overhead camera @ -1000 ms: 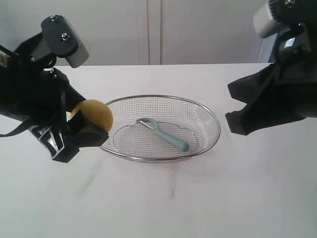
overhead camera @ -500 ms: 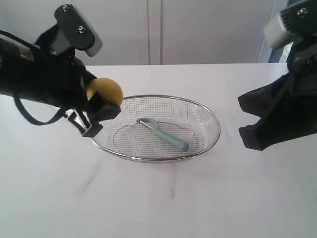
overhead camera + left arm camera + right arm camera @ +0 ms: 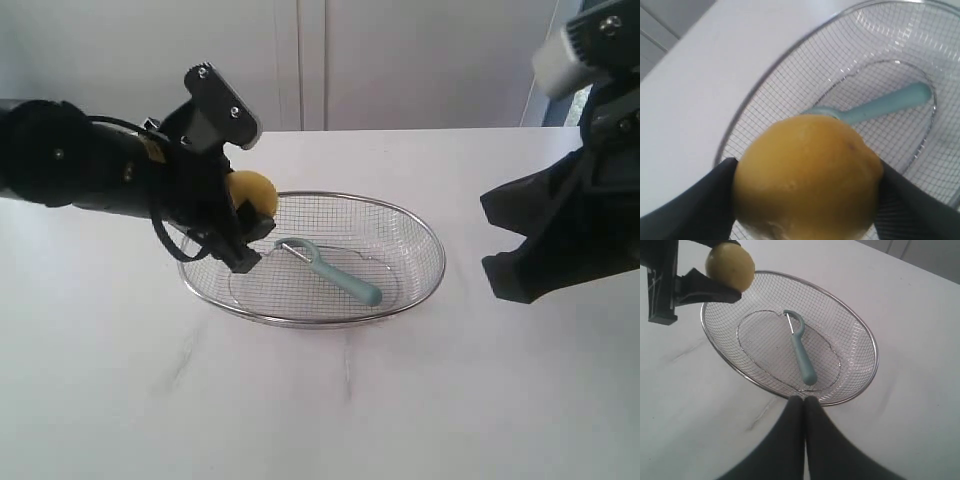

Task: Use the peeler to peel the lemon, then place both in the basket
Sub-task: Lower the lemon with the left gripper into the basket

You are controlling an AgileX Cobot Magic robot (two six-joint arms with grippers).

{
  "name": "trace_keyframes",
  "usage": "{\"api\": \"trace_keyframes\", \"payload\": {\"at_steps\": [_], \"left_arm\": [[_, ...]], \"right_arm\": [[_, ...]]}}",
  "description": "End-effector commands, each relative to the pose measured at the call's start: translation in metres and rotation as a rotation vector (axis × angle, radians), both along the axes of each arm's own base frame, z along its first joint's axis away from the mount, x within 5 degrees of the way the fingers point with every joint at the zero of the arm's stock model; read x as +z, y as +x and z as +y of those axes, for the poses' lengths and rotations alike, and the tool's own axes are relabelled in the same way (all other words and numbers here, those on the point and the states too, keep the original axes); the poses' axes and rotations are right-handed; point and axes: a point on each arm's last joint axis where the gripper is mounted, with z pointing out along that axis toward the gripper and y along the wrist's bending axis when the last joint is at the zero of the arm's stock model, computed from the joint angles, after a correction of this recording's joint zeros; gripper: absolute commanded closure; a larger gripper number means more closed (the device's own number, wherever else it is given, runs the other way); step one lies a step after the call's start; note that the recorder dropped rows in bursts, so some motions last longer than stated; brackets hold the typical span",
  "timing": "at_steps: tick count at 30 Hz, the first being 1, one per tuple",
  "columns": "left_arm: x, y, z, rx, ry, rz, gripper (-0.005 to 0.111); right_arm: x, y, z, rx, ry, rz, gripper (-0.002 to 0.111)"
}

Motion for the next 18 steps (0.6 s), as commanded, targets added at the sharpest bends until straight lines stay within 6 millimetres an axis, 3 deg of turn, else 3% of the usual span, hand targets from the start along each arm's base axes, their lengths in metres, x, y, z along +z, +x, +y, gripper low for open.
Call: {"api": "trace_keyframes", "payload": {"at_steps": [1, 5, 10, 13, 18], "left_arm": [[-0.002, 0.019, 0.006, 0.047, 0.047, 0.196, 0.107], [-0.003, 0.042, 0.01, 0.098, 0.072, 0.34, 0.107], [0.008, 0.063, -0.002, 0.098, 0.031, 0.297, 0.107], [0.0, 0.076, -0.01, 0.1, 0.038, 0.329, 0.107], [-0.032, 0.091, -0.02, 0.141, 0.031, 0.409, 0.107]], "right_arm": [[0.002, 0.0, -0.002, -0.003, 0.001, -0.02, 0.108], [0.002, 0.0, -0.002, -0.003, 0.001, -0.02, 0.108], [0.002, 0.0, -0.002, -0.003, 0.001, -0.02, 0.108], [0.002, 0.0, -0.002, -0.003, 0.001, -0.02, 0.108], [0.002, 0.0, -0.002, -0.003, 0.001, -0.02, 0.108]]}}
